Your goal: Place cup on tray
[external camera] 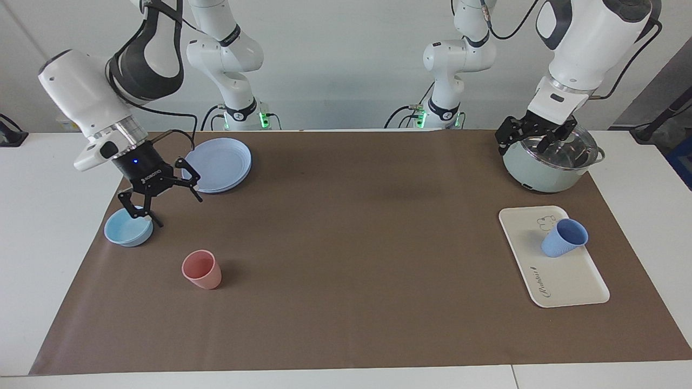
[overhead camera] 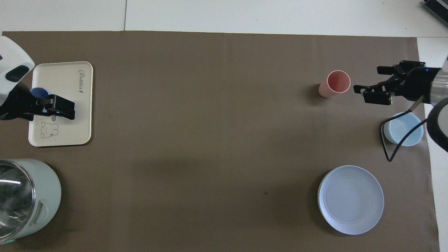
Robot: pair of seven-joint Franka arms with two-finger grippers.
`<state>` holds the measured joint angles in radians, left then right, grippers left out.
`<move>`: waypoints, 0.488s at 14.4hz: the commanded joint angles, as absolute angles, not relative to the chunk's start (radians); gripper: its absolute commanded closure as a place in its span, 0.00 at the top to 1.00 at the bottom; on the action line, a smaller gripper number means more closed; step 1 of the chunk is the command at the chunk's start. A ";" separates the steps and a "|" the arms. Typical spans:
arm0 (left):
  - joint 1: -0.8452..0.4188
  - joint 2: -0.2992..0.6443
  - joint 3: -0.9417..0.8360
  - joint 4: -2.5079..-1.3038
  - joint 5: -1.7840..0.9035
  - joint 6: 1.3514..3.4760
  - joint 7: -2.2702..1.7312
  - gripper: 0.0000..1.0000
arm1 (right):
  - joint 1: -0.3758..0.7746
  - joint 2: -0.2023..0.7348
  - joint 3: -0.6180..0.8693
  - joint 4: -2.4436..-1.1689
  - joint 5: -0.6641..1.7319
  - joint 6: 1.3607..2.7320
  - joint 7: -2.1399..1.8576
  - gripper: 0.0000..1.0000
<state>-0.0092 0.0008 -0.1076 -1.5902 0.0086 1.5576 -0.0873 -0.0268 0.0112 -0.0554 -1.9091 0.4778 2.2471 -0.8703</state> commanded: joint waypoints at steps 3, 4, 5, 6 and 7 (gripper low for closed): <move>0.000 -0.051 -0.109 -1.611 -0.009 1.542 -0.083 1.00 | 0.040 -0.074 -0.032 -1.925 0.080 2.100 -0.303 1.00; 0.000 -0.051 -0.109 -1.605 -0.012 1.537 -0.083 1.00 | 0.061 -0.077 -0.032 -1.924 0.069 2.085 -0.241 1.00; 0.008 -0.051 -0.109 -1.603 -0.029 1.536 -0.083 1.00 | 0.074 -0.075 -0.029 -1.907 0.046 2.063 -0.186 1.00; 0.011 -0.051 -0.109 -1.603 -0.040 1.539 -0.083 1.00 | 0.081 -0.066 -0.028 -1.860 -0.007 2.002 -0.125 1.00; 0.011 -0.051 -0.109 -1.603 -0.043 1.539 -0.083 1.00 | 0.081 -0.048 -0.025 -1.792 -0.038 1.921 -0.080 1.00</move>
